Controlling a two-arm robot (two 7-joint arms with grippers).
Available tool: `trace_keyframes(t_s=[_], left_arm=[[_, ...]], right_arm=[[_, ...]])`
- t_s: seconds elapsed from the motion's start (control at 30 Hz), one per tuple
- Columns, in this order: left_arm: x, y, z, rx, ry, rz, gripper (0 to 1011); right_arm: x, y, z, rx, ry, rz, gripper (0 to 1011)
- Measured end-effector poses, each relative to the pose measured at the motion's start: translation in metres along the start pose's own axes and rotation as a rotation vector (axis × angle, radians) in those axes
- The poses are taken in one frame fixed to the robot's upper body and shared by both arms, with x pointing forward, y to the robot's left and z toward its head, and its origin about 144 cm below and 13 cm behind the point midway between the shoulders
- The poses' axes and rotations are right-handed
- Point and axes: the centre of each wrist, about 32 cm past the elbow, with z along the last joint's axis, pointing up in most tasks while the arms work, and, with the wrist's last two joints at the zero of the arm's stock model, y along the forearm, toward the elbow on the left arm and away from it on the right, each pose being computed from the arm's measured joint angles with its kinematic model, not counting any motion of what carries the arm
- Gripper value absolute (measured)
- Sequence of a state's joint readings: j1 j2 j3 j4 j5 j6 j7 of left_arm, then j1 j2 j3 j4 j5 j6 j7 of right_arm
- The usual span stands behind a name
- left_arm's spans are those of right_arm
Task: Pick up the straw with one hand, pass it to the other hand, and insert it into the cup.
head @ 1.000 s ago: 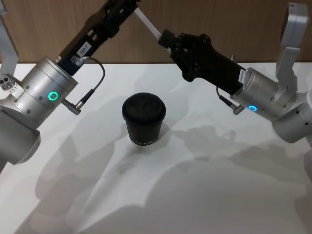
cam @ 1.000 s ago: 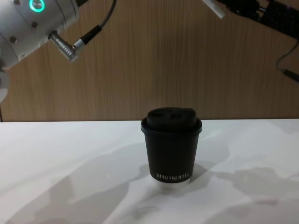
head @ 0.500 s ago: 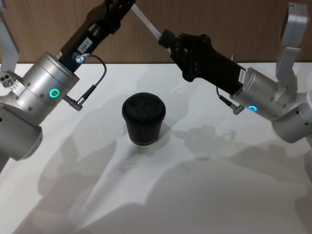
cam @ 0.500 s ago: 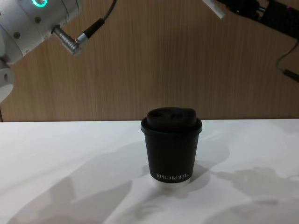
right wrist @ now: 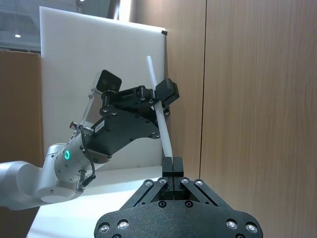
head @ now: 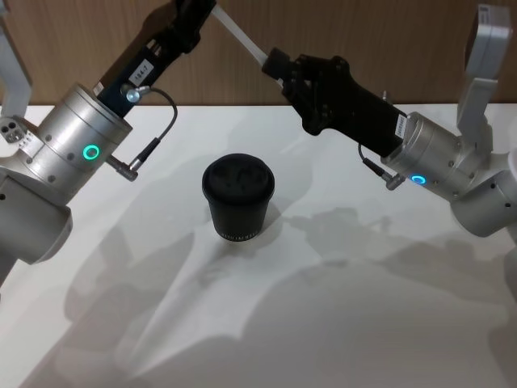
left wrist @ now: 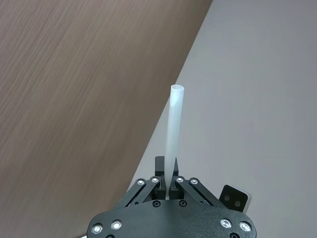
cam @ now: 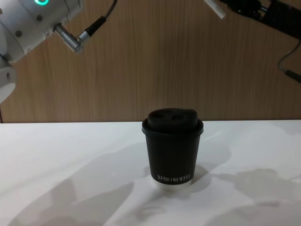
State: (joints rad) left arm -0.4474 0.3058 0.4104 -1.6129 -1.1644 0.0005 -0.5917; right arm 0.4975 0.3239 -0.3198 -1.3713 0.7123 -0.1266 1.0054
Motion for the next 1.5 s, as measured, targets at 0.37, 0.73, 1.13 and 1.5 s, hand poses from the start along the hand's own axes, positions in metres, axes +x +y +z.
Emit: trace_keyframes(t_s=[0.37,0.73,1.13,1.5], left_arm=[[0.0,-0.001,0.001,-0.009,-0.012,0.0,12],[-0.004,-0.001,0.004,-0.007,-0.066,0.021,12],[-0.012,0.009,0.017,0.058,-0.216,0.092,12],[-0.022,0.022,0.033,0.134,-0.36,0.133,12]], right_arm=[[0.0,0.0,0.0,-0.001,0.001,0.0,163],[0.0,0.0,0.0,-0.001,0.001,0.0,459],[0.0,0.0,0.0,0.0,0.0,0.0,866],[0.0,0.0,0.0,0.0,0.0,0.0,1001]])
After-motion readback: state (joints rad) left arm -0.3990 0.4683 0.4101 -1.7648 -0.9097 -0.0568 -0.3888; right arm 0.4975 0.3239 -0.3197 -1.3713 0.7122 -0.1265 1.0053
